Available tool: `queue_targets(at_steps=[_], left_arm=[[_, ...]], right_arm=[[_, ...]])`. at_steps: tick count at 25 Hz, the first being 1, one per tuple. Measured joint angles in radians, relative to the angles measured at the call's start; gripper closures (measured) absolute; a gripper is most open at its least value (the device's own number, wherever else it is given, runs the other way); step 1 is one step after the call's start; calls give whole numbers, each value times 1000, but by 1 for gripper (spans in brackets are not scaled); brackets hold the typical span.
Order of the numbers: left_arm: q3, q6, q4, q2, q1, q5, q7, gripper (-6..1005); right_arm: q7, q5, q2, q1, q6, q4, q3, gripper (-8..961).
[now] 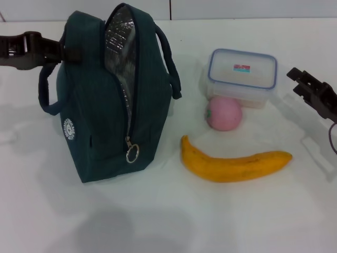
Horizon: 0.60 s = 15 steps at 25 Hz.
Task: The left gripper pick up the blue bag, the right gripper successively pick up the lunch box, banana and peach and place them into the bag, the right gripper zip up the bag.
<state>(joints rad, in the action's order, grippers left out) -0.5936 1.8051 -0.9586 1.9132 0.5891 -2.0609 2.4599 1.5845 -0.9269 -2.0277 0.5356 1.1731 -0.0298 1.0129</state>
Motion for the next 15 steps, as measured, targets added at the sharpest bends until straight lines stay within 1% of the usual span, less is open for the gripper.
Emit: queue_targets(at_steps=[7,15], left_arm=[[0,-3,3,-2,11,2,-4,962],[0,-3,5,1,25,0,-10,962]], right_arm=[[37,-2,0,61,-79,6,9,341],[55,-2,0,112,-105,27,9,367]])
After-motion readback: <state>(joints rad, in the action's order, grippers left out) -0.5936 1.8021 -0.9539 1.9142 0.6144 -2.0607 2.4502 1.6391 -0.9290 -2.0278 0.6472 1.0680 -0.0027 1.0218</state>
